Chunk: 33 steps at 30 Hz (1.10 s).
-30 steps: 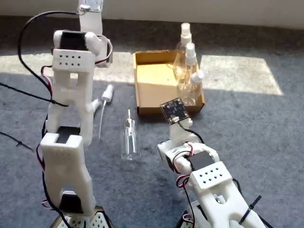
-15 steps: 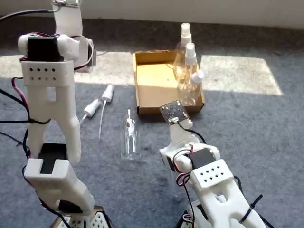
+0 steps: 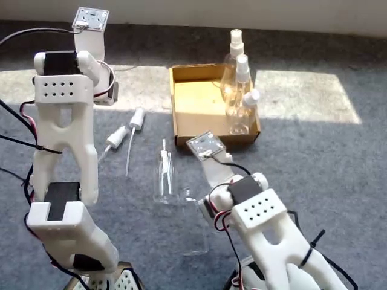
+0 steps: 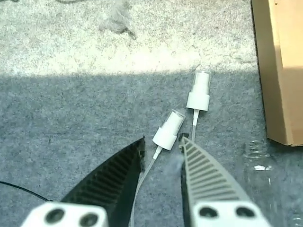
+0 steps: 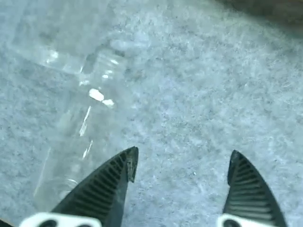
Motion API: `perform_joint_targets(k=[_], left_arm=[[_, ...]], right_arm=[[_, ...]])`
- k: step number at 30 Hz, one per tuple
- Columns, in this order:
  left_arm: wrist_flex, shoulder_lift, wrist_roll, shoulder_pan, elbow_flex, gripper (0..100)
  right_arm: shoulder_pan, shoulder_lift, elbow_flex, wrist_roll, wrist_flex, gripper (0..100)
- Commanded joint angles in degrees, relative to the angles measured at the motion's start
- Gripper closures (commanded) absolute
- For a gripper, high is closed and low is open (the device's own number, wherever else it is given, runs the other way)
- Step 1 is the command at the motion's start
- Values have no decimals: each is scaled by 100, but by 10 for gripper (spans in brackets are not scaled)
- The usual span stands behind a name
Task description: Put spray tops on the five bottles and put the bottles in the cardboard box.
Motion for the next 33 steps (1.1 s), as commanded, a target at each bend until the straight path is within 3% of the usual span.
perform_joint_targets(k=[1,6,15,21,27,33], left_arm=[[-114,-277,-62,-75,-31,880],[-105,-268,-290,-75,-31,880],[-141,-268,-299,-75,-31,880],[-141,-268,-299,-75,-31,880],[-290,-259,-299,-66,-22,880],[-343,-259,-299,-66,-22,880]], right_arm=[[-734,303,-365,-255,-101,719],[-1270,330,-400,-642,-268,719],[-1191,330,-1112,-2048,-251,719],[-1534,338,-1200,-2989,-268,719],[-1675,391,-1174,-3182,-567,720],[-1684,374,-75,-3182,-1842,720]])
